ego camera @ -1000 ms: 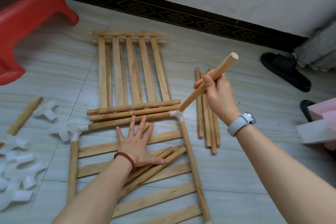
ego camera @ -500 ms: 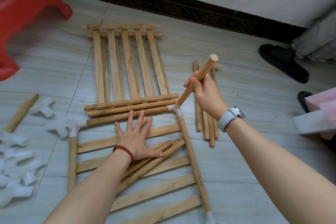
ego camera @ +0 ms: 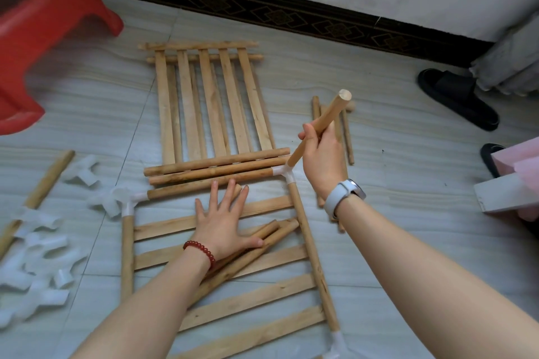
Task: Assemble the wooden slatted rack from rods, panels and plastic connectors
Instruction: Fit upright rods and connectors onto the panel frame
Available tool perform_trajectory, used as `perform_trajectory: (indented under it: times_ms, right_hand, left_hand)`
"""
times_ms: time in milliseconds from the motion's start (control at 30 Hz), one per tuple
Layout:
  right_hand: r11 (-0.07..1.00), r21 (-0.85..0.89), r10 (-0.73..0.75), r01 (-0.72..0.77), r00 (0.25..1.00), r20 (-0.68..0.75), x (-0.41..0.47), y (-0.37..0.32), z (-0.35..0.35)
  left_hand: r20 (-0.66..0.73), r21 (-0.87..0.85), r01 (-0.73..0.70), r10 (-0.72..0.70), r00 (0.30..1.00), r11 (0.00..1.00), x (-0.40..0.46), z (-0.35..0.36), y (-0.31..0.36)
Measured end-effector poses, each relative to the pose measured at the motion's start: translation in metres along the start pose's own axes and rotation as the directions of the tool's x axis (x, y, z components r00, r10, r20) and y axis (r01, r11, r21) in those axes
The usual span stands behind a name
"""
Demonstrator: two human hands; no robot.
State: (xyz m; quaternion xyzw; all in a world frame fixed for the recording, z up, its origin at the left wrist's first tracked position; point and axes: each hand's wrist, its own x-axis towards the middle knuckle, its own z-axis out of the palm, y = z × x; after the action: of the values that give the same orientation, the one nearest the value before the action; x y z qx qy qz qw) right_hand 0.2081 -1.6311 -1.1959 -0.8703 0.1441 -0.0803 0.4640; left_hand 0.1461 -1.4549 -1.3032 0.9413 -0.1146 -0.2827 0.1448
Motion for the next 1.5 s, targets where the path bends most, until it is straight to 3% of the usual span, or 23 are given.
perform_trajectory:
  times_ms: [100,167,200,300,400,500,600,667,733,867,1000,1133,1500]
  right_hand:
    - [0.983,-0.022,0.181,-0.18,0.981,0.064,-0.024,0.018,0.01]
    - [0.95,-0.154,0.287,-0.27,0.953,0.099,-0.048,0.034,0.022]
    - [0.937,-0.257,0.28,-0.237,0.949,0.145,-0.061,0.041,0.028]
    - [0.821,-0.543,0.111,0.179,0.881,0.459,-0.105,0.055,0.053]
    - [0.654,-0.553,0.041,0.516,0.705,0.708,-0.135,0.058,0.075]
    - [0.555,-0.58,0.078,0.596,0.657,0.75,-0.144,0.051,0.088]
    - [0.499,-0.529,-0.032,0.686,0.625,0.78,-0.143,0.037,0.101]
    - [0.509,-0.498,-0.023,0.703,0.589,0.808,-0.141,0.027,0.116]
    - [0.546,-0.505,0.125,0.668,0.531,0.838,-0.138,0.021,0.128]
    - [0.532,-0.534,0.269,0.657,0.467,0.842,-0.14,0.019,0.139]
    - [0.473,-0.535,0.298,0.7,0.445,0.845,-0.139,0.017,0.14]
    - [0.444,-0.525,0.299,0.726,0.432,0.851,-0.138,0.022,0.138]
    - [0.401,-0.534,0.333,0.745,0.424,0.842,-0.138,0.02,0.136]
  left_hand:
    - [-0.2,-0.162,0.033,-0.065,0.978,0.986,-0.021,0.004,-0.012]
    - [-0.309,-0.033,0.095,-0.101,0.946,0.995,-0.036,0.003,-0.032]
    - [-0.323,0.015,0.097,-0.087,0.943,0.995,-0.041,0.003,-0.04]
    - [-0.277,-0.052,0.093,-0.104,0.955,0.994,-0.055,0.003,-0.054]
    - [-0.363,-0.154,0.113,-0.163,0.918,0.982,-0.061,-0.003,-0.053]
    - [-0.512,-0.415,0.097,-0.321,0.797,0.905,-0.068,-0.021,-0.063]
    - [-0.592,-0.626,-0.032,-0.448,0.67,0.779,-0.081,-0.046,-0.081]
    - [-0.625,-0.692,-0.096,-0.527,0.576,0.716,-0.09,-0.063,-0.096]
    - [-0.633,-0.742,-0.159,-0.603,0.486,0.651,-0.095,-0.076,-0.107]
    - [-0.699,-0.7,-0.173,-0.617,0.361,0.692,-0.101,-0.091,-0.122]
    - [-0.704,-0.675,-0.14,-0.577,0.414,0.724,-0.103,-0.093,-0.121]
    - [-0.741,-0.621,-0.121,-0.529,0.413,0.775,-0.102,-0.093,-0.123]
    - [-0.699,-0.621,-0.097,-0.494,0.517,0.778,-0.095,-0.093,-0.119]
